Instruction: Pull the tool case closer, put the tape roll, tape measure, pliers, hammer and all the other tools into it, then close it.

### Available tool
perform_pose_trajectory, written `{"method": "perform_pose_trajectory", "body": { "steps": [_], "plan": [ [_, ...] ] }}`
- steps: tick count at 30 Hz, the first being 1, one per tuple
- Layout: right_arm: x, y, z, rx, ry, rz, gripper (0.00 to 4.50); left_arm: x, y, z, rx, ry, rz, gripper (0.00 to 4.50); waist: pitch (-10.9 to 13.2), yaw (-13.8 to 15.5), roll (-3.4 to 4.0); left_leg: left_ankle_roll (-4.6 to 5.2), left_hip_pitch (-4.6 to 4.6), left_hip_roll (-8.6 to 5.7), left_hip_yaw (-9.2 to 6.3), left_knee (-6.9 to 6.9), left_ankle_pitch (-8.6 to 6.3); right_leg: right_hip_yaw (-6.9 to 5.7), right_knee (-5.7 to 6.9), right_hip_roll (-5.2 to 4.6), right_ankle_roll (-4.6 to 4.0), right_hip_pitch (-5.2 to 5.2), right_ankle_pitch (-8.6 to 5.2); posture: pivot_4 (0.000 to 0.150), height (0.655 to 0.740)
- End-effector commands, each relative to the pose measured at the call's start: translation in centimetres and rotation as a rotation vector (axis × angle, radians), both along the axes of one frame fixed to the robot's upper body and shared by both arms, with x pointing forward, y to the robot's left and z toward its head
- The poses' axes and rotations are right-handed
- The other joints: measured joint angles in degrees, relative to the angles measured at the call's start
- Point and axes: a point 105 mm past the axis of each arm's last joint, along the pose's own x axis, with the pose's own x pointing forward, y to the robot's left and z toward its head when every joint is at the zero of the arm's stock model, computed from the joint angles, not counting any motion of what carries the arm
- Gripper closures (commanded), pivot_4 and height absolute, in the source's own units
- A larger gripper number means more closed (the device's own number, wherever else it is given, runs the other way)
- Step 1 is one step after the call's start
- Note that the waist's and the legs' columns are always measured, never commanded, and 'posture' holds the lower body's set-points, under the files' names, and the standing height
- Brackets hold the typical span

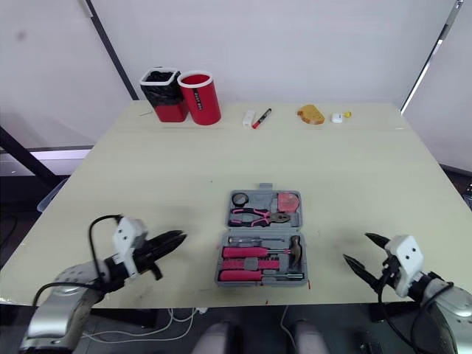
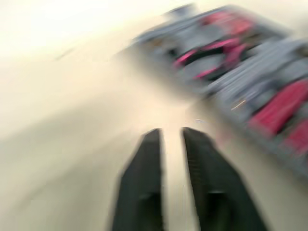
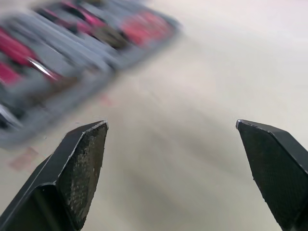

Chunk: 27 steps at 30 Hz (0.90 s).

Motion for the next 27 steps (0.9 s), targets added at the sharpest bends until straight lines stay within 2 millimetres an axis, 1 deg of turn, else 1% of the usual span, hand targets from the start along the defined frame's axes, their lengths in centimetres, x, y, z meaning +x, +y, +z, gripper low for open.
{"method": "perform_pose_trajectory", "body": {
  "steps": [1, 4, 5, 11, 16, 18, 20, 22, 27],
  "plan": [
    [-0.3, -1.1, 1.3, 0.002, -0.067, -0.03, 0.0, -1.0, 1.1, 1.0, 0.007, -0.044, 0.047, 1.87, 0.0, 0.1, 0.0, 0.0, 0.0, 0.0, 0.0, 0.0, 0.0, 0.0, 0.0, 0.0, -0.06, 0.0, -0.03, 0.15, 0.74],
    [-1.2, -2.0, 1.3, 0.003, -0.058, -0.061, 0.0, -2.9, 3.0, 0.3, 0.026, -0.014, 0.131, 0.39, 0.0, 0.0, -0.01, 0.0, 0.03, 0.04, 0.02, 0.0, 0.0, 0.02, 0.0, -0.02, -0.19, 0.0, -0.11, 0.15, 0.74],
    [-1.4, -2.2, 1.4, 0.01, -0.059, -0.072, 0.0, -3.3, 3.4, 0.2, 0.026, -0.009, 0.155, 0.03, 0.0, 0.0, 0.0, 0.0, 0.03, 0.04, 0.02, -0.01, 0.0, 0.02, -0.01, -0.01, -0.21, 0.0, -0.12, 0.15, 0.74],
    [-3.1, -2.7, 1.3, 0.021, -0.041, -0.113, 0.0, -4.9, 5.2, 0.2, 0.033, -0.01, 0.25, 0.03, -0.1, 0.1, 0.0, 0.0, 0.05, 0.12, 0.05, -0.01, 0.0, 0.04, -0.01, -0.01, -0.18, 0.0, -0.15, 0.15, 0.74],
    [-3.4, -2.3, 1.7, 0.031, -0.042, -0.098, 0.0, -4.8, 5.0, 0.0, 0.031, -0.007, 0.247, 0.03, -0.1, 0.0, 0.0, 0.0, 0.07, 0.12, 0.1, -0.01, -0.01, 0.07, -0.02, 0.0, -0.02, -0.01, -0.25, 0.15, 0.74],
    [-3.0, -2.0, 1.9, 0.026, -0.036, -0.071, 0.0, -4.3, 4.1, -0.2, 0.028, -0.001, 0.2, 0.03, -0.1, 0.0, 0.01, -0.01, 0.1, 0.12, 0.13, -0.01, -0.01, 0.09, -0.02, 0.0, -0.01, -0.01, -0.26, 0.15, 0.74],
    [-2.4, -1.6, 2.1, 0.008, -0.028, -0.049, 0.0, -3.6, 2.8, -0.1, 0.008, -0.003, 0.137, 0.03, -0.2, 0.0, 0.05, -0.01, 0.1, 0.12, 0.17, -0.01, -0.01, 0.11, -0.02, 0.0, -0.01, -0.01, -0.25, 0.15, 0.74],
    [-1.9, -1.2, 2.1, 0.004, -0.015, -0.019, 0.0, -2.8, 2.0, 0.2, 0.004, -0.007, 0.088, 0.03, -0.2, 0.0, 0.02, -0.01, 0.11, 0.1, 0.2, -0.01, -0.01, 0.11, -0.02, 0.01, -0.02, -0.01, -0.25, 0.15, 0.74],
    [-0.3, 0.3, 2.3, 0.012, -0.016, 0.044, 0.0, -0.9, 0.9, 0.3, 0.025, -0.011, 0.003, 0.03, -0.2, 0.0, 0.04, -0.01, 0.1, 0.11, 0.43, -0.01, 0.0, 0.07, 0.0, 0.06, -0.22, -0.01, -0.13, 0.15, 0.74]
  ]
}}
